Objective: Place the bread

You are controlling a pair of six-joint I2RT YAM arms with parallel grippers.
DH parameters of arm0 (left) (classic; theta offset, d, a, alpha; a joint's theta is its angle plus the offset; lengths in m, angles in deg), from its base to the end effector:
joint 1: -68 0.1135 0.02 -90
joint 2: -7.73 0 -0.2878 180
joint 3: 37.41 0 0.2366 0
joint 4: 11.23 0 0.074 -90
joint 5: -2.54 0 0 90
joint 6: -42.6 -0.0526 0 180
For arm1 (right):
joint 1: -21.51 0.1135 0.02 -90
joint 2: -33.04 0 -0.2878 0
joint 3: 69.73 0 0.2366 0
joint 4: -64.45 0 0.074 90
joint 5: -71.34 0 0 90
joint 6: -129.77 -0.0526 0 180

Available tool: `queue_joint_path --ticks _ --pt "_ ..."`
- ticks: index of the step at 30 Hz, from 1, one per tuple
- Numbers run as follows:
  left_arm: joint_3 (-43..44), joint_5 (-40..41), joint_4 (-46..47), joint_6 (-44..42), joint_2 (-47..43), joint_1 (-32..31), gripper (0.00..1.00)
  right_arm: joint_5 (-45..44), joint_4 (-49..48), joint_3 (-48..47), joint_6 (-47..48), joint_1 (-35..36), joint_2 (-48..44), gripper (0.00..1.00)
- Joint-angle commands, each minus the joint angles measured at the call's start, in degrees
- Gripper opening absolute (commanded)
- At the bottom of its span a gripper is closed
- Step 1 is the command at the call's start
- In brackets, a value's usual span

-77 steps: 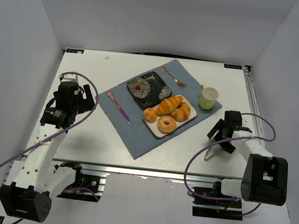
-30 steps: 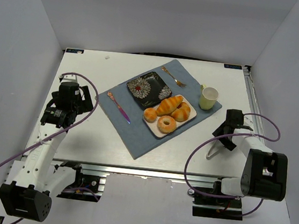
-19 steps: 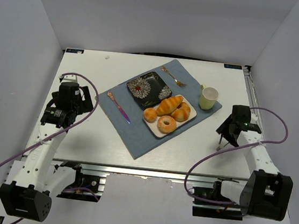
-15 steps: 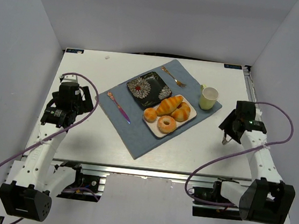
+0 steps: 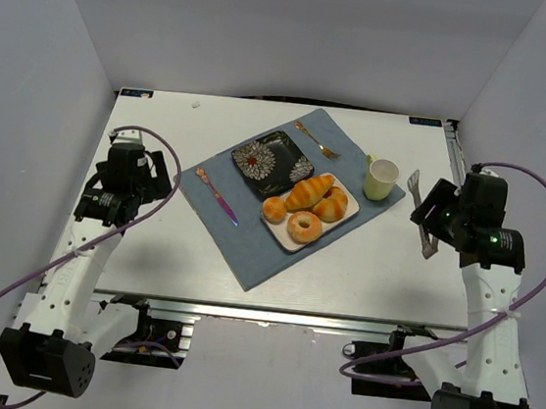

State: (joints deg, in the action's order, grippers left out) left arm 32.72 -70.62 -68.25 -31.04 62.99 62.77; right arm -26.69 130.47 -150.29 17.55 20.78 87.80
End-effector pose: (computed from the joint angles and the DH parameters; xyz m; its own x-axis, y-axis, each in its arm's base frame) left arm 0.1775 -0.0009 0.3273 -0.6056 -0.2153 -0.7661 -0.3097 0.9506 -0.0223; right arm 0.1631 -0.0094 0.3701 -0.5526 0.3815 -0.7410 0.3546 0.9122 0.2053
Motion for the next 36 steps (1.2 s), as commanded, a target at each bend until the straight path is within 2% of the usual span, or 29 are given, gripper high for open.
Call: queue_joint_path --ticks 1,4,8,12,18,23,36 --pt "2.7 -1.0 0.5 0.9 0.2 -0.1 0.98 14.6 3.0 -2.9 4.3 0.0 -0.8 0.65" --pt "3.3 -1.4 0.6 1.4 0.7 -0.1 0.98 20.3 3.8 -4.0 6.9 1.3 -1.0 0.63" --pt "3.3 -2.2 0.5 2.5 0.8 -0.1 0.98 24.9 2.6 -3.8 6.8 8.5 -0.7 0.63" --pt "3.2 -3.0 0.5 3.6 0.2 -0.1 0.98 22.9 0.4 -3.3 4.9 19.3 0.9 0.62" --pt "4.1 -4.4 0.1 4.9 -1.0 -0.1 0.98 18.6 -3.5 -2.0 2.8 30.0 6.1 0.61" --pt "4.7 -4.0 -1.3 4.6 -3.1 -0.1 0.98 13.8 -3.9 -1.6 2.7 33.5 10.0 0.6" --pt "6.1 -3.0 -4.4 3.8 -2.8 -0.1 0.98 5.9 -8.3 5.3 1.7 33.8 12.4 0.57"
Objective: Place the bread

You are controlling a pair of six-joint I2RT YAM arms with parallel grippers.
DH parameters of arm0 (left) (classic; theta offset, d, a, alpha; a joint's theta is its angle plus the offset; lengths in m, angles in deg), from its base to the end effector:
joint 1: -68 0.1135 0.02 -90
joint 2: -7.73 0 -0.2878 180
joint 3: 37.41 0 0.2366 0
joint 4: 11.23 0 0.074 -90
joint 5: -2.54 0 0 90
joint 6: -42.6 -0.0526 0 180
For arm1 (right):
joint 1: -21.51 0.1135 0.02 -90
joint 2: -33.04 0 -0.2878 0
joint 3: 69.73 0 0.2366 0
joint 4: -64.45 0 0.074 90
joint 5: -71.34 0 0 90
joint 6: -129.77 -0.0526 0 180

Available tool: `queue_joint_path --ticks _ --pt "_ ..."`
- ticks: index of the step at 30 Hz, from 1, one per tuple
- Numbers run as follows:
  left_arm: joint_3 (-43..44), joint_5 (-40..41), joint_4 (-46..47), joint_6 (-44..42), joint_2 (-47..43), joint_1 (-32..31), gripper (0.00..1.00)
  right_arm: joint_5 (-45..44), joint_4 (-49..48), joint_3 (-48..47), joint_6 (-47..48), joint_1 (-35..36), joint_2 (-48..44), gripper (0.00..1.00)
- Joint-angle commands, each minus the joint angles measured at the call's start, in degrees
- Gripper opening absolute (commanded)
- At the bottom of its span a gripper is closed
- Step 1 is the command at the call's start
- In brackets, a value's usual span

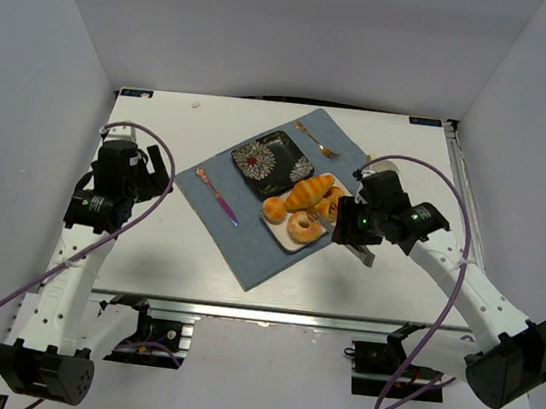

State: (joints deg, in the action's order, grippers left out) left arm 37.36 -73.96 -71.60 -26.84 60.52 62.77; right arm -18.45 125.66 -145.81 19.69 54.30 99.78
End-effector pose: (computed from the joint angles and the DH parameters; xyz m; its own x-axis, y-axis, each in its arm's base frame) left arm 0.1639 -0.0027 0.3535 -0.5462 -0.2929 -0.7848 -0.3048 0.9421 -0.1395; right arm 0.1831 0.1182 0.3167 -0.8077 -0.1119 -0.5789 -0.2834 0.9347 0.2147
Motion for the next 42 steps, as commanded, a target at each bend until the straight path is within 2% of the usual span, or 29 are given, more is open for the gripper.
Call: queue_joint_path --ticks 1,9,20,23,30,37,42 --pt "1.4 0.5 -1.2 -0.4 -0.3 -0.1 0.98 -2.1 -3.7 1.5 -0.4 0.3 0.8 0.57" --pt "0.3 1.6 -2.0 -0.6 -0.6 -0.1 0.98 -0.7 -5.3 3.8 -1.7 0.3 1.0 0.57" --pt "-0.2 1.5 -1.7 -0.6 -0.7 -0.1 0.98 5.4 -4.0 5.8 -2.1 0.3 0.6 0.56" --pt "-0.4 1.6 -1.7 -0.6 -0.8 -0.1 0.98 6.1 -3.5 5.8 -2.0 0.3 1.3 0.51" --pt "-0.5 2.0 -1.9 -0.7 -0.9 -0.1 0.98 6.4 -2.7 5.0 -1.9 0.3 1.9 0.27" --pt "-0.6 1.8 -1.8 -0.6 -0.6 -0.1 0.98 5.7 -0.1 1.7 -2.8 0.3 -0.1 0.22" --pt "-0.6 1.8 -1.7 -0.6 -0.6 -0.1 0.98 5.1 3.4 -4.7 -3.3 0.3 -1.8 0.21"
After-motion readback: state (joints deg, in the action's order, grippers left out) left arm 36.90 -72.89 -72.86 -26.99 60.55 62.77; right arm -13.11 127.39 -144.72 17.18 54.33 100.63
